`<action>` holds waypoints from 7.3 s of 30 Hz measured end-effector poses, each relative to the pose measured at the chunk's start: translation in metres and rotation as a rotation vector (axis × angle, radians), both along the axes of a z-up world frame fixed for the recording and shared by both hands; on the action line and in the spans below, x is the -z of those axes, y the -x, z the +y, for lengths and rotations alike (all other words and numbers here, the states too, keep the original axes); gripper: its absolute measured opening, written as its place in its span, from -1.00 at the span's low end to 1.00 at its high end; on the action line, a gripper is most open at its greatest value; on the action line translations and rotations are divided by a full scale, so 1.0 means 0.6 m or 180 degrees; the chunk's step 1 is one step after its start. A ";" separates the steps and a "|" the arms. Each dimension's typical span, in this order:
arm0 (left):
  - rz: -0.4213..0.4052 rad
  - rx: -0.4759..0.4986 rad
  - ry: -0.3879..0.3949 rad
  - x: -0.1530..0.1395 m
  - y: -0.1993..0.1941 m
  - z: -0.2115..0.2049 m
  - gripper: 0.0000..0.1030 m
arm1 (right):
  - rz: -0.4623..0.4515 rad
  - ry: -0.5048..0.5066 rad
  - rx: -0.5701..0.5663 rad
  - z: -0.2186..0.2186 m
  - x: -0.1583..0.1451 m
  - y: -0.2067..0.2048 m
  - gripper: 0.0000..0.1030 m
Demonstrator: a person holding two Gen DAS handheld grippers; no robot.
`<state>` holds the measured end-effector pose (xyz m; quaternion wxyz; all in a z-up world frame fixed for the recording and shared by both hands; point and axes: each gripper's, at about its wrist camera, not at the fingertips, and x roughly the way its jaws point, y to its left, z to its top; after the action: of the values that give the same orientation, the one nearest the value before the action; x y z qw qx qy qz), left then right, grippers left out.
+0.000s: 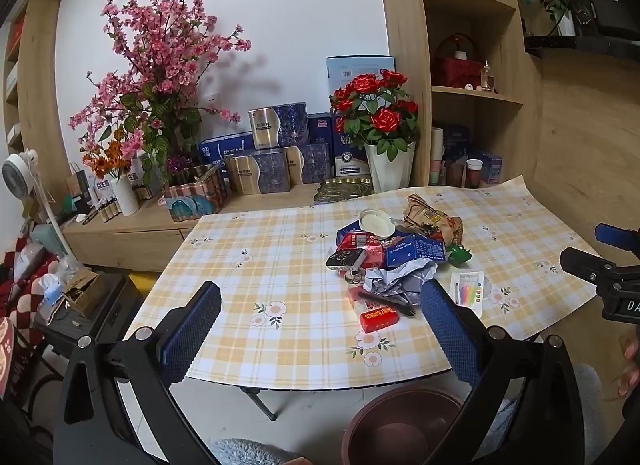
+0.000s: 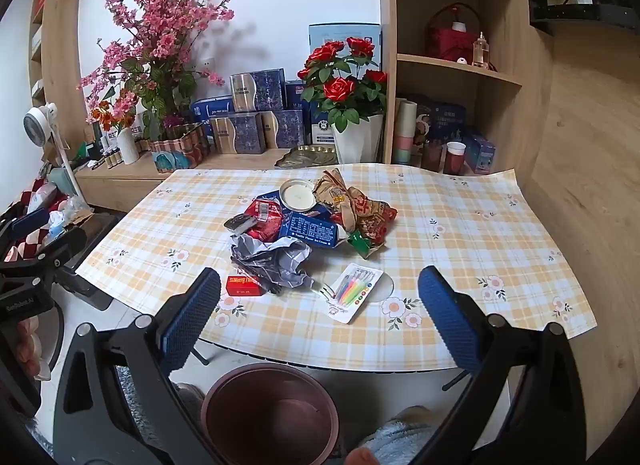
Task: Collect trash
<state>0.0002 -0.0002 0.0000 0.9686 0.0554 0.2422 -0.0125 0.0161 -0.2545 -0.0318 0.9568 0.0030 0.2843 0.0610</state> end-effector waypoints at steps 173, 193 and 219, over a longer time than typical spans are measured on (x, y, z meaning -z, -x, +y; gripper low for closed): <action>0.0840 0.0384 0.0949 0.155 -0.340 -0.021 -0.61 | -0.0039 0.0123 -0.0047 -0.126 0.100 -0.214 0.35; 0.0499 0.0884 0.0937 0.079 -0.139 -0.006 -0.61 | 0.0009 -0.0226 -0.0155 -0.062 0.115 -0.050 0.35; 0.0852 0.0413 0.0800 0.235 0.009 0.038 -0.61 | 0.1133 -0.0709 -0.0839 0.064 0.356 0.008 0.37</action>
<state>-0.0055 0.0225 -0.1409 0.9242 -0.0527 0.3613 -0.1123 0.0114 -0.2161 -0.2453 0.8692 0.0820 0.4378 0.2147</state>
